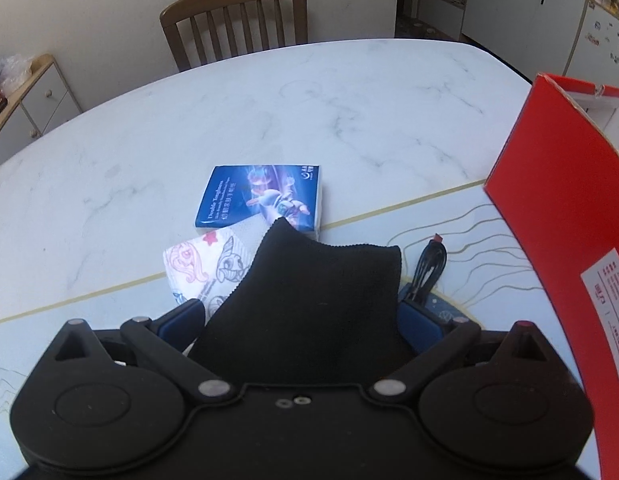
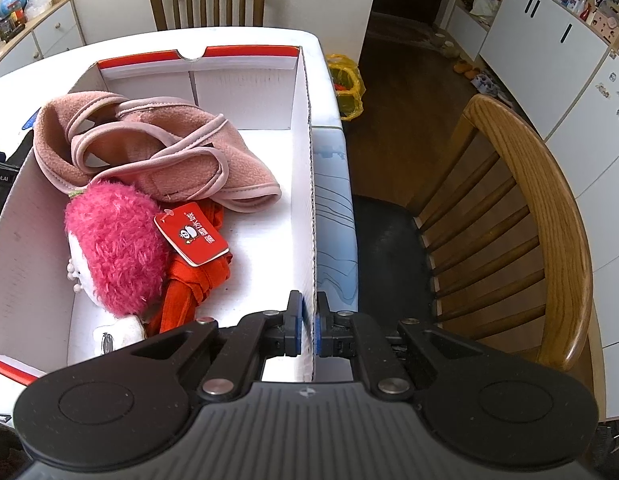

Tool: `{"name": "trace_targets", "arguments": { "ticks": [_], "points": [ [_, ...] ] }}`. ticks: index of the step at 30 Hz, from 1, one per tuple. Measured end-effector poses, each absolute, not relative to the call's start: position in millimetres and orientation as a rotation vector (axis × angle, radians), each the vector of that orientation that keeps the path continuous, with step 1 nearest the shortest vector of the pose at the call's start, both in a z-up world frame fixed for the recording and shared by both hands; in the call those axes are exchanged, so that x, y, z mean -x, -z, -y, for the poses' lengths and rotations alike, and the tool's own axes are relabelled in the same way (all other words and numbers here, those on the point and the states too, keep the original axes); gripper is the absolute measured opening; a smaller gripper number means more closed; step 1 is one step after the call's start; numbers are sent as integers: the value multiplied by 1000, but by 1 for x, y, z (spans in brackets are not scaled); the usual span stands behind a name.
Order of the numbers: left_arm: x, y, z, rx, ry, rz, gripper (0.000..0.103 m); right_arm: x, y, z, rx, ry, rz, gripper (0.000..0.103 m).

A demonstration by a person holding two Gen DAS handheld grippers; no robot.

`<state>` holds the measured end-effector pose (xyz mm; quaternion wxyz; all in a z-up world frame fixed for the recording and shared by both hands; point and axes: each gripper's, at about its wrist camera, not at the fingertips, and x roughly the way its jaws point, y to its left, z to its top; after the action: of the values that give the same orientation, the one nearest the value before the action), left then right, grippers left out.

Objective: Organize objects
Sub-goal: 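Lift the black cloth into the box and release it beside the doll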

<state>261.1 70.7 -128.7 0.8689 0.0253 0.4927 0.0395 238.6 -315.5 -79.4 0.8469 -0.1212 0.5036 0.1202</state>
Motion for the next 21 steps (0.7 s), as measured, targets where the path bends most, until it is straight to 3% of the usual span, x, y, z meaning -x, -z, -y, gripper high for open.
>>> {"name": "trace_targets", "arguments": {
  "ticks": [4, 12, 18, 21],
  "points": [
    [-259, 125, -74, -13, -77, -1025, 89, -239, 79, 315, 256, -253, -1062, 6],
    [-253, 115, -75, 27, -74, -1014, 40, -239, 80, 315, 255, -254, -1062, 6],
    [-249, 103, -75, 49, -77, -1012, 18, -239, 80, 315, 256, -256, -1061, 6],
    [-246, 94, -75, 76, -83, -1014, 13, -239, 79, 314, 260, -259, -1061, 6]
  ]
}}
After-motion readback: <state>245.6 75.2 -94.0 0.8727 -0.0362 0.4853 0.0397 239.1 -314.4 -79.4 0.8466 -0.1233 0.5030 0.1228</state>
